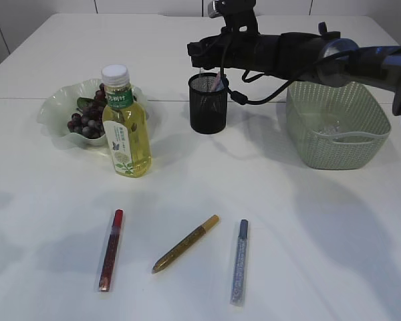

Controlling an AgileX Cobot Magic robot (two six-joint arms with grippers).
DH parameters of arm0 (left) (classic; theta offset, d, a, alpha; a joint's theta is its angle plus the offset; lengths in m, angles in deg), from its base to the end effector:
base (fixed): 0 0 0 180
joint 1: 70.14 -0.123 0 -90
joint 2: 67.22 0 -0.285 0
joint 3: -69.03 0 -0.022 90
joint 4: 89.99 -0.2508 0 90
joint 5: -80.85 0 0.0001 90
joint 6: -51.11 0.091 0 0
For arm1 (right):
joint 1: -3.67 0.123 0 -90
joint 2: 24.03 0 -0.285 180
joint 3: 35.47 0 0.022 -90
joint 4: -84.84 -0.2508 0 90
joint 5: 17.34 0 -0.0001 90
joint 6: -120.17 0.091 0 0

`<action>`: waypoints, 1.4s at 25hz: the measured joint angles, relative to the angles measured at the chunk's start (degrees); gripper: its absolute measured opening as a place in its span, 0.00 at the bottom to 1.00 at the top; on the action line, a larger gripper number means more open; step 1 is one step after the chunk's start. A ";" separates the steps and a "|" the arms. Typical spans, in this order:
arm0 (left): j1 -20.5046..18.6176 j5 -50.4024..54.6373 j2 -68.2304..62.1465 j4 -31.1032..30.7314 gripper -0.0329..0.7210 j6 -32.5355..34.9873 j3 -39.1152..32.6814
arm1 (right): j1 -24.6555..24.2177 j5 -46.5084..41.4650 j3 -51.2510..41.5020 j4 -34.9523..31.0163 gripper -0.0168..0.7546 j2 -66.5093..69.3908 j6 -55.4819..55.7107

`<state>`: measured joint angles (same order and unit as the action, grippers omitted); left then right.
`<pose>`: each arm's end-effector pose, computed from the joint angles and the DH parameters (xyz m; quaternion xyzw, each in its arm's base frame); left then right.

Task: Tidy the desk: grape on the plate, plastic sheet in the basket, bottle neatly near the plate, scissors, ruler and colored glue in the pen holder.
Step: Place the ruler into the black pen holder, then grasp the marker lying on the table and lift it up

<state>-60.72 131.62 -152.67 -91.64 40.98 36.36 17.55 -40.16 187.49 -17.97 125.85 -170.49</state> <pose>0.2237 -0.0351 0.2190 0.0018 0.9952 -0.0046 0.0974 0.5503 0.1715 0.1972 -0.2563 0.7261 0.1873 0.6098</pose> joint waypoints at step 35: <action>0.00 -0.54 0.00 1.65 0.44 0.00 0.00 | 5.86 -34.72 -3.22 96.55 0.54 -33.43 106.60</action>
<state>-60.72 131.08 -152.67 -89.99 40.98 36.36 23.41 -74.88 184.27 78.57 92.41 -63.89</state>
